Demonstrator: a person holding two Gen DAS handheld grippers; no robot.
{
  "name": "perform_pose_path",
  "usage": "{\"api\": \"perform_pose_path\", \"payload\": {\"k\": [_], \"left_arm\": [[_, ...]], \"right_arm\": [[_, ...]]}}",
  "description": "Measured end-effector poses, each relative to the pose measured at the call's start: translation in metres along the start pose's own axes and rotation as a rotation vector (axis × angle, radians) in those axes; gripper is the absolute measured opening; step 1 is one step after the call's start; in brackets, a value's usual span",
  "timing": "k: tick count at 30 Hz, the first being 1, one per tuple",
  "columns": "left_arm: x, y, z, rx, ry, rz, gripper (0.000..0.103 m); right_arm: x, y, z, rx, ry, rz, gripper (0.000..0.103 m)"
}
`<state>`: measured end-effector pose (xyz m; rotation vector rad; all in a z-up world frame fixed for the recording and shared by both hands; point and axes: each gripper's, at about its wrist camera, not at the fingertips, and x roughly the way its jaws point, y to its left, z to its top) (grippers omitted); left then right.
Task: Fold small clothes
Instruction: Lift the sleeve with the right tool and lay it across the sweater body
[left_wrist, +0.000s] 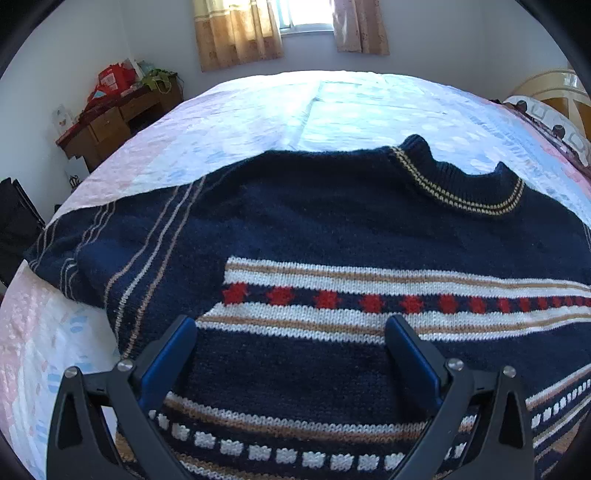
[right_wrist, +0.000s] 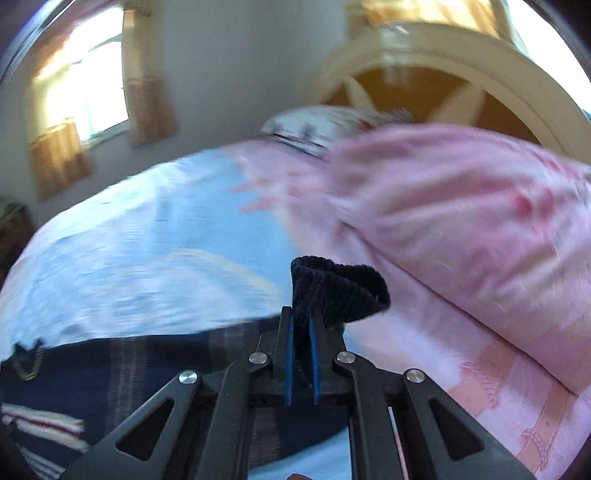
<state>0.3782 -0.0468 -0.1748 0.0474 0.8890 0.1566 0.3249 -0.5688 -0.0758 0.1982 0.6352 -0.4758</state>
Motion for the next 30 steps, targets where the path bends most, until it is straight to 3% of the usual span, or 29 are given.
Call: {"api": "perform_pose_path", "payload": {"k": [6, 10, 13, 16, 17, 18, 20, 21, 25, 30], "left_arm": [[-0.001, 0.0, -0.001, -0.003, 0.002, -0.031, 0.103], [0.0, 0.003, -0.002, -0.014, 0.006, -0.053, 0.103], [0.002, 0.004, -0.003, -0.013, 0.024, -0.091, 0.103], [0.004, 0.001, -0.005, -0.004, 0.041, -0.126, 0.103], [0.005, 0.0, -0.005, -0.004, 0.045, -0.134, 0.103], [0.005, -0.001, -0.006, -0.002, 0.047, -0.137, 0.103], [0.004, -0.002, -0.007, -0.003, 0.052, -0.137, 0.103], [0.004, -0.002, -0.007, -0.003, 0.056, -0.136, 0.103], [0.004, -0.003, -0.006, 0.003, 0.075, -0.135, 0.103], [-0.011, -0.011, 0.003, 0.058, 0.072, -0.138, 0.103]], "right_arm": [[-0.037, 0.131, -0.01, -0.196, -0.047, 0.17, 0.007], [-0.046, 0.216, -0.05, -0.315, -0.034, 0.264, 0.007], [-0.042, 0.268, -0.082, -0.381, -0.008, 0.335, 0.007], [-0.027, 0.304, -0.114, -0.438, 0.091, 0.422, 0.008], [-0.024, 0.31, -0.123, -0.452, 0.12, 0.437, 0.014], [-0.02, 0.313, -0.13, -0.461, 0.15, 0.457, 0.017], [-0.015, 0.306, -0.136, -0.448, 0.199, 0.501, 0.048], [-0.016, 0.295, -0.135, -0.426, 0.199, 0.517, 0.055], [-0.027, 0.231, -0.122, -0.31, 0.124, 0.514, 0.057], [-0.03, 0.145, -0.108, -0.19, 0.003, 0.325, 0.057]]}}
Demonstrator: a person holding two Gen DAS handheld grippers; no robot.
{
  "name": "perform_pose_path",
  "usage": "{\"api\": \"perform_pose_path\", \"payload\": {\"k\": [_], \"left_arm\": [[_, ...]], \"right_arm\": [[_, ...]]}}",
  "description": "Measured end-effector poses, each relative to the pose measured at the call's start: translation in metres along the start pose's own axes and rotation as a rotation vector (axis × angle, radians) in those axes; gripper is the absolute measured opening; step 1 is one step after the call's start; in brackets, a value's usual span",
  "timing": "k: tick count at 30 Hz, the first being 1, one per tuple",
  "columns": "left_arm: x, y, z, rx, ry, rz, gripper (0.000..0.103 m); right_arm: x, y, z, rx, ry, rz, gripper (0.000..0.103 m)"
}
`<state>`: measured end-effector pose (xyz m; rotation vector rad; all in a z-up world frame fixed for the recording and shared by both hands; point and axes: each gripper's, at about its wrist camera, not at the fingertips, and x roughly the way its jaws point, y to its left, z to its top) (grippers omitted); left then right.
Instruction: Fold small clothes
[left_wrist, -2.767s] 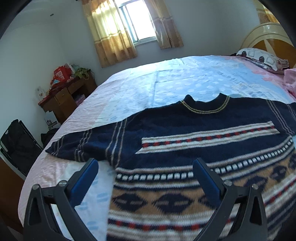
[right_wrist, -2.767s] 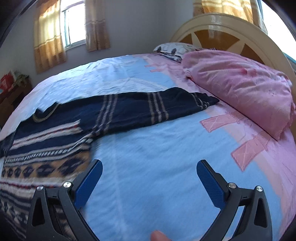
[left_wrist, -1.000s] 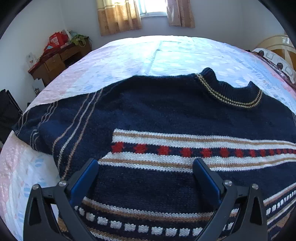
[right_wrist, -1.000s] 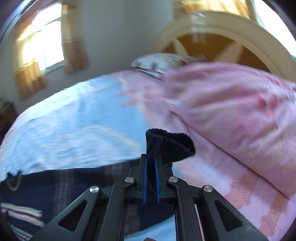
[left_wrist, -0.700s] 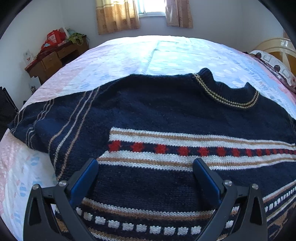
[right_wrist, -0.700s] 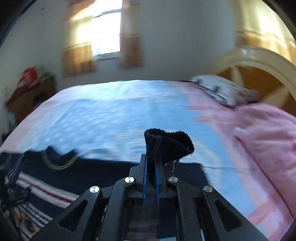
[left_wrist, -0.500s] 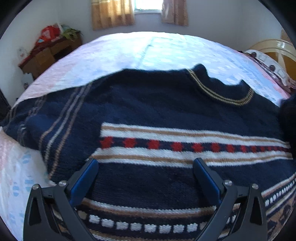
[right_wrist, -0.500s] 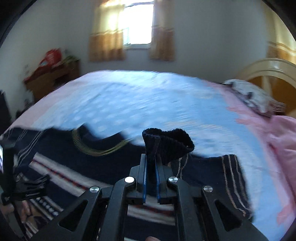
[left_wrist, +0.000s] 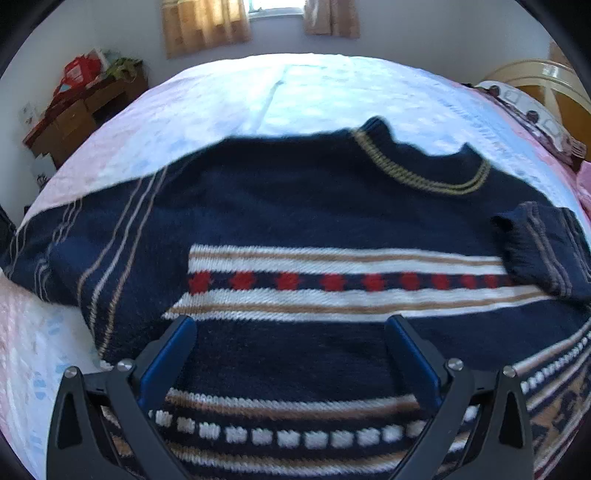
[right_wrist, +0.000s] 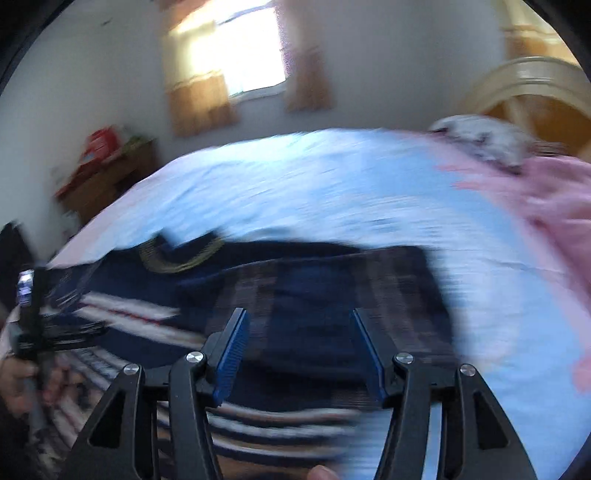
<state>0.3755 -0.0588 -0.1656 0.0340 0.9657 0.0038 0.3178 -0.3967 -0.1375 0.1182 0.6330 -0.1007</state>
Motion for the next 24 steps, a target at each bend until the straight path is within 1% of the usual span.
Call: {"api": "perform_pose_path", "payload": {"k": [2, 3, 5, 6, 8, 10, 11, 12, 13, 14, 15, 16, 17, 18, 19, 20, 21, 22, 23, 24], "left_arm": [[-0.018, -0.008, 0.005, -0.001, -0.037, -0.028, 0.103], [-0.031, -0.018, 0.011, -0.004, -0.056, -0.072, 0.103], [-0.043, -0.034, 0.019, 0.003, -0.068, -0.126, 0.103], [-0.048, -0.052, 0.025, 0.023, -0.07, -0.149, 0.103], [-0.049, -0.082, 0.032, 0.079, -0.082, -0.162, 0.103], [-0.044, -0.107, 0.034, 0.146, -0.102, -0.138, 0.103], [-0.039, -0.117, 0.035, 0.172, -0.099, -0.133, 0.103], [-0.029, -0.132, 0.038, 0.19, -0.079, -0.137, 0.103], [-0.022, -0.138, 0.04, 0.192, -0.068, -0.132, 0.103], [-0.016, -0.143, 0.04, 0.191, -0.061, -0.124, 0.099], [-0.005, -0.15, 0.04, 0.185, -0.043, -0.121, 0.097], [0.002, -0.155, 0.042, 0.179, -0.02, -0.128, 0.091], [0.012, -0.158, 0.043, 0.162, 0.012, -0.14, 0.082], [0.015, -0.159, 0.044, 0.148, 0.028, -0.148, 0.071], [0.018, -0.159, 0.044, 0.126, 0.042, -0.172, 0.067], [0.018, -0.16, 0.043, 0.11, 0.04, -0.187, 0.06], [0.016, -0.162, 0.042, 0.102, 0.029, -0.204, 0.047], [0.015, -0.163, 0.041, 0.111, 0.028, -0.219, 0.036], [0.013, -0.166, 0.04, 0.129, 0.025, -0.228, 0.019], [0.01, -0.168, 0.04, 0.145, 0.016, -0.216, 0.014]], "right_arm": [[-0.002, -0.024, -0.005, 0.032, -0.02, -0.066, 0.057], [-0.003, -0.031, -0.006, 0.049, -0.024, -0.082, 0.057], [-0.002, -0.047, -0.01, 0.104, -0.036, -0.102, 0.057], [-0.001, -0.052, -0.011, 0.122, -0.041, -0.108, 0.057], [-0.002, -0.059, -0.012, 0.14, -0.059, -0.114, 0.058], [-0.004, -0.062, -0.017, 0.142, -0.076, -0.11, 0.058], [-0.004, -0.064, -0.02, 0.145, -0.084, -0.109, 0.058], [-0.005, -0.066, -0.021, 0.154, -0.099, -0.111, 0.058], [-0.013, -0.07, -0.025, 0.163, -0.11, -0.113, 0.059], [-0.014, -0.072, -0.026, 0.172, -0.116, -0.115, 0.063], [-0.015, -0.075, -0.027, 0.184, -0.117, -0.115, 0.064], [-0.016, -0.077, -0.029, 0.194, -0.115, -0.118, 0.065], [-0.016, -0.079, -0.03, 0.201, -0.112, -0.12, 0.065], [-0.014, -0.082, -0.031, 0.211, -0.107, -0.119, 0.065], [-0.014, -0.083, -0.032, 0.217, -0.103, -0.12, 0.065], [-0.013, -0.085, -0.032, 0.224, -0.096, -0.122, 0.065], [-0.011, -0.086, -0.032, 0.231, -0.087, -0.125, 0.065], [-0.008, -0.088, -0.033, 0.24, -0.078, -0.126, 0.065], [-0.007, -0.089, -0.033, 0.246, -0.072, -0.126, 0.065], [-0.005, -0.091, -0.034, 0.253, -0.064, -0.126, 0.065]]}}
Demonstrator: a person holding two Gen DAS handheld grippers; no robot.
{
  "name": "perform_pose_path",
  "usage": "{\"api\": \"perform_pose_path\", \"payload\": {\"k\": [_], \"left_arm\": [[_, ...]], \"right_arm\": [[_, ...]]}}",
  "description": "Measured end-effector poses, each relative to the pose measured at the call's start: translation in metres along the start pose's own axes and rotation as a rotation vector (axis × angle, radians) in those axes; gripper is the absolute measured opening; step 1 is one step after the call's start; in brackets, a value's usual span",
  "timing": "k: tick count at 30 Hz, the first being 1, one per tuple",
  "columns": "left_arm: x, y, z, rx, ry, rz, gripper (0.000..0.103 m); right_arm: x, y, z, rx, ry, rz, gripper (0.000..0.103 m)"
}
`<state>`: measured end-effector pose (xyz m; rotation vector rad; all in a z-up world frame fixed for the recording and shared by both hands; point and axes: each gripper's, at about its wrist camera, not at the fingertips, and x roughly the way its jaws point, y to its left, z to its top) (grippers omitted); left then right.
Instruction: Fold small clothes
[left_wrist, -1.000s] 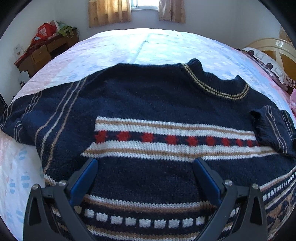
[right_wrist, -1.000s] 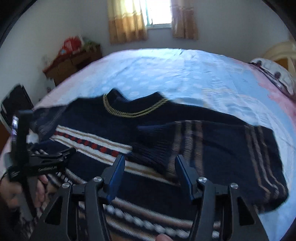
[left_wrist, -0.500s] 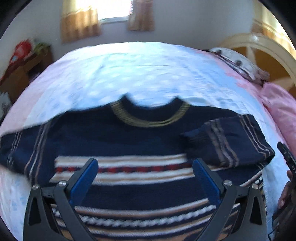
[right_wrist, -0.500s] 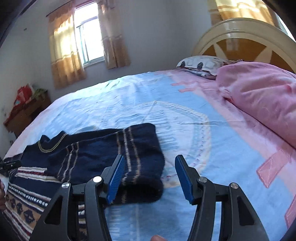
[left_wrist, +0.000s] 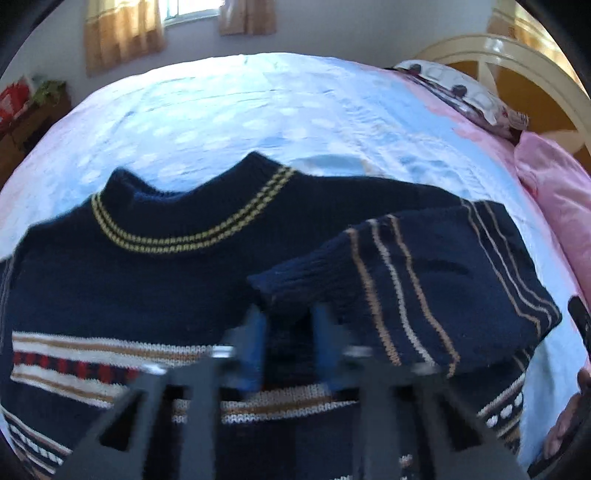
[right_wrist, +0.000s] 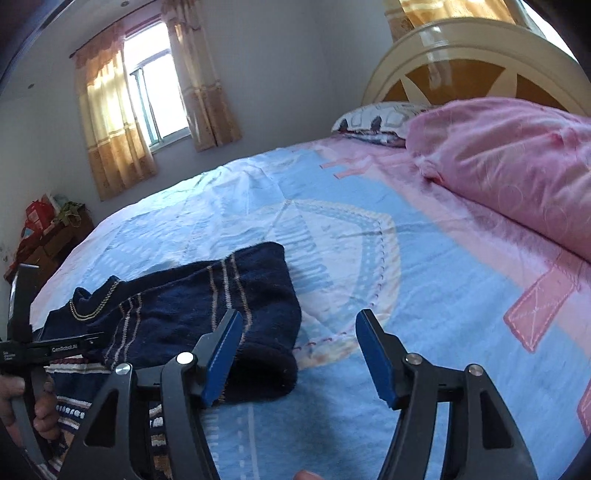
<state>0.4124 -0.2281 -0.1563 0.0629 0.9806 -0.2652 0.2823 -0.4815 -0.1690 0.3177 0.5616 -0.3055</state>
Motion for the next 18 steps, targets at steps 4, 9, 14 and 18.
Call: {"api": "perform_pose_path", "payload": {"k": [4, 9, 14, 18], "left_arm": [[-0.025, -0.001, 0.006, 0.036, -0.058, -0.008, 0.012], [-0.067, 0.019, 0.019, 0.043, -0.144, 0.003, 0.011], [-0.082, 0.042, 0.021, 0.038, -0.16, 0.031, 0.011], [-0.085, 0.064, 0.016, 0.027, -0.156, 0.058, 0.011]], "right_arm": [[0.002, -0.003, 0.0, 0.012, 0.006, -0.004, 0.065], [0.002, -0.002, -0.001, 0.002, 0.009, -0.01, 0.065], [0.002, -0.001, -0.001, -0.003, 0.009, -0.014, 0.065], [0.003, -0.001, -0.002, -0.005, 0.014, -0.017, 0.065]]}}
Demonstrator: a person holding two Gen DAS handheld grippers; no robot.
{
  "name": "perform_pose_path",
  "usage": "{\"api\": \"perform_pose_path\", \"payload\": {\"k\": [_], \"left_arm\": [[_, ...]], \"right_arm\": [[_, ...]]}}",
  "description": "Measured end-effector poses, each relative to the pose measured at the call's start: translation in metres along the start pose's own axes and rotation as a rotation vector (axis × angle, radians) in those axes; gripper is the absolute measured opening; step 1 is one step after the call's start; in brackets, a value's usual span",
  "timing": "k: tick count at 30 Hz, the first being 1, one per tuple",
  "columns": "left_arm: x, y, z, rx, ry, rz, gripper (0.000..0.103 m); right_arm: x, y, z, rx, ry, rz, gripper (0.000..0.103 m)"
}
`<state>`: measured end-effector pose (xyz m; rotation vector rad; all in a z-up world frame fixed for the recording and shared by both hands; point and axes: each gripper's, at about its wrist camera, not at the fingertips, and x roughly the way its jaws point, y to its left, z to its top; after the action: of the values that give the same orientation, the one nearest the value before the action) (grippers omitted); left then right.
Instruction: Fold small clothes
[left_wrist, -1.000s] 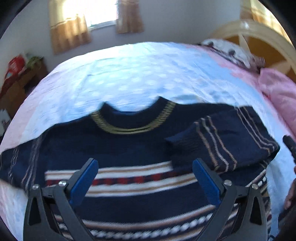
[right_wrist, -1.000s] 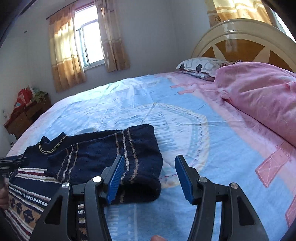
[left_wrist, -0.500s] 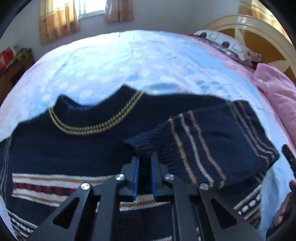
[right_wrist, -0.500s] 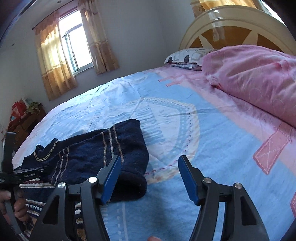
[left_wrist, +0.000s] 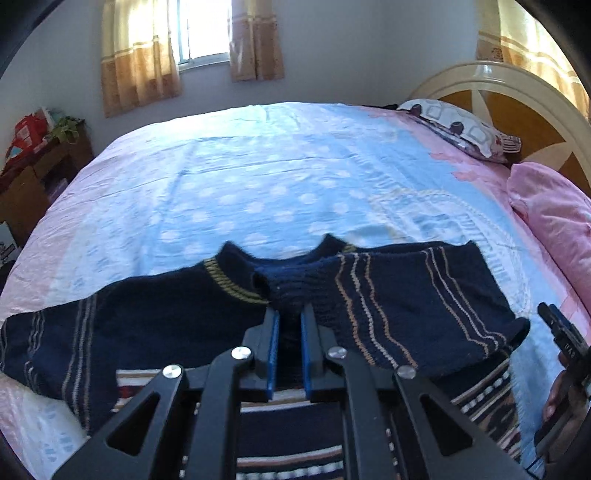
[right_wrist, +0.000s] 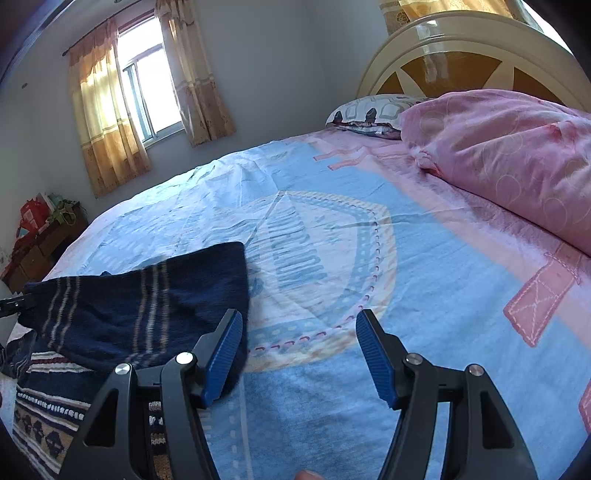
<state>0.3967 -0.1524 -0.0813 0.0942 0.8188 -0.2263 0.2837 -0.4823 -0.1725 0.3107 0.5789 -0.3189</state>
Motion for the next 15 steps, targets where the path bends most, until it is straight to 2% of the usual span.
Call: {"api": "perform_pose_path", "payload": {"k": [7, 15], "left_arm": [[0.002, 0.042, -0.008, -0.047, 0.017, 0.037, 0.011], [0.02, 0.06, -0.025, -0.039, 0.046, 0.098, 0.011]], "right_arm": [[0.0, 0.001, 0.0, -0.008, 0.002, -0.002, 0.065], [0.003, 0.005, -0.001, -0.023, 0.012, -0.001, 0.066]]}}
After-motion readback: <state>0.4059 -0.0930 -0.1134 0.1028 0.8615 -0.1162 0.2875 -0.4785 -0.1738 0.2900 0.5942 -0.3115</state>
